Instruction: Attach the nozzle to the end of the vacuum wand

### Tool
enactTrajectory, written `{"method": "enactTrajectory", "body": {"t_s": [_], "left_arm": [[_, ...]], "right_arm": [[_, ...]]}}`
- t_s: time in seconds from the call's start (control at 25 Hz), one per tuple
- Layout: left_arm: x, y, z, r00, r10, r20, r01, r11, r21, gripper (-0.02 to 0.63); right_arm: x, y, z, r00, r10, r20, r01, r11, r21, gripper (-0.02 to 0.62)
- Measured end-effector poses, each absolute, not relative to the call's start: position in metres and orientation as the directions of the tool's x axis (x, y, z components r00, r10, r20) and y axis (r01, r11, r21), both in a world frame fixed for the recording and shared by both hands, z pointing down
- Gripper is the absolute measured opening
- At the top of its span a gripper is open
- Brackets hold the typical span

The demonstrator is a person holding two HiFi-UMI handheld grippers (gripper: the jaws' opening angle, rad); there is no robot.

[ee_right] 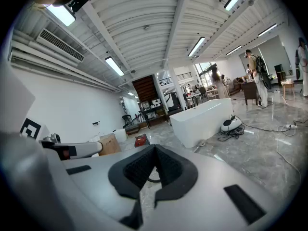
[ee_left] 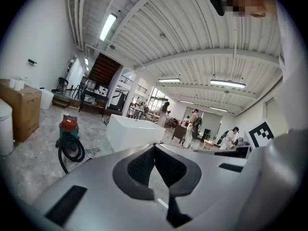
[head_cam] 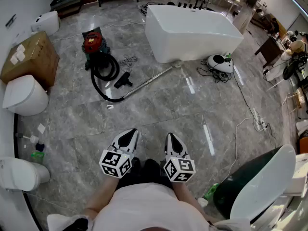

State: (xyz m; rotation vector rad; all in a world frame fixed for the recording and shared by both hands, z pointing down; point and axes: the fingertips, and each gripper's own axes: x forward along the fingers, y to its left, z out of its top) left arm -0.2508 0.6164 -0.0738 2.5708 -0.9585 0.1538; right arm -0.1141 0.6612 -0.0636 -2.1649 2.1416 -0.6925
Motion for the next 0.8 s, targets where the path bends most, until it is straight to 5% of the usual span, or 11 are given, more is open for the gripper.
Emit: {"method": "enactTrajectory", "body": {"t_s": [0.8], "left_arm": [[-0.265, 0.611, -0.071, 0.764, -0.596, 0.246, -0.645, -0.693, 0.323, 0.009]], "right_arm": [[-0.129, 0.653, -0.062, -0.056, -0.956, 0.289, -0.927, -0.057, -0.371, 0.014]]}}
